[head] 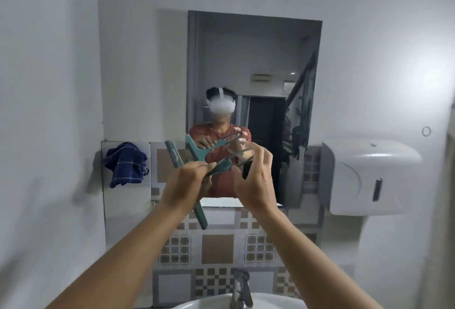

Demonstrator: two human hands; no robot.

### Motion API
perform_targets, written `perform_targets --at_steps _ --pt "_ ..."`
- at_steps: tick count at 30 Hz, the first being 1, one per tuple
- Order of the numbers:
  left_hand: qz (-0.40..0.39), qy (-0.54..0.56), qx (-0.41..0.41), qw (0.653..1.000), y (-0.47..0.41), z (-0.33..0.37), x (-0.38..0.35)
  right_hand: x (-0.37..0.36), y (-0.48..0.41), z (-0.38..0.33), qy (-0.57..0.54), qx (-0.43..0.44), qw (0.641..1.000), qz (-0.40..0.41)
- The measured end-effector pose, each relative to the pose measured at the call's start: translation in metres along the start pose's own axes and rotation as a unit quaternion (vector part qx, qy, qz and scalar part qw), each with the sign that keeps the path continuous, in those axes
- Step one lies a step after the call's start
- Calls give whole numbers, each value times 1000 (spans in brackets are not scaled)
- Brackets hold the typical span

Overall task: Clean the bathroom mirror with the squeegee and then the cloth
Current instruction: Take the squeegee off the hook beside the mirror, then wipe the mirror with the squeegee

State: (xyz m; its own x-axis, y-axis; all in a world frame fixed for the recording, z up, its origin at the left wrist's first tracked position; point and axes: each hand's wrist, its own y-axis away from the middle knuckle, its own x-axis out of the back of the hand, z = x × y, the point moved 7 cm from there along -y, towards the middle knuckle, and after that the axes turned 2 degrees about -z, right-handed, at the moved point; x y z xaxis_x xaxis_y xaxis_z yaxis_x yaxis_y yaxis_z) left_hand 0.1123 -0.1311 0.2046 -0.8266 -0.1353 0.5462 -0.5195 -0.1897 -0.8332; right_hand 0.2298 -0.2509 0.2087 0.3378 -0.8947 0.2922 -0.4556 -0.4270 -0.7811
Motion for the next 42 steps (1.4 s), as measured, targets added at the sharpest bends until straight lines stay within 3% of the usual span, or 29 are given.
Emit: perform_targets --at_steps 2,4,6,11,18,21,25,33,37,42 --pt "0 -13 -20 1000 -16 8 9 6 -12 -4 125 55 990 -42" --pt "5 -33 -61 998 -32 20 19 11 -27 -12 270 132 952 -53" --pt "9 -55 -95 994 -48 28 30 17 -43 -21 333 181 924 -61" --pt "19 -80 -132 988 -84 27 46 26 -80 -36 373 253 891 -61" --pt "154 -106 -143 972 -71 24 39 19 -133 -52 400 314 861 -21" --pt "84 -114 -157 977 -47 8 -1 16 -159 -59 402 299 865 -29" --pt "36 -101 -62 992 -47 -34 -40 17 -194 -69 406 291 866 -28" --pt "33 -213 -20 976 -95 -59 -66 18 -253 -85 412 296 862 -20" --pt "69 -228 -4 971 -111 -68 -62 10 -267 -91 410 319 854 -17" --pt "55 -233 4 971 -119 -78 -65 4 -276 -93 412 336 847 -20"
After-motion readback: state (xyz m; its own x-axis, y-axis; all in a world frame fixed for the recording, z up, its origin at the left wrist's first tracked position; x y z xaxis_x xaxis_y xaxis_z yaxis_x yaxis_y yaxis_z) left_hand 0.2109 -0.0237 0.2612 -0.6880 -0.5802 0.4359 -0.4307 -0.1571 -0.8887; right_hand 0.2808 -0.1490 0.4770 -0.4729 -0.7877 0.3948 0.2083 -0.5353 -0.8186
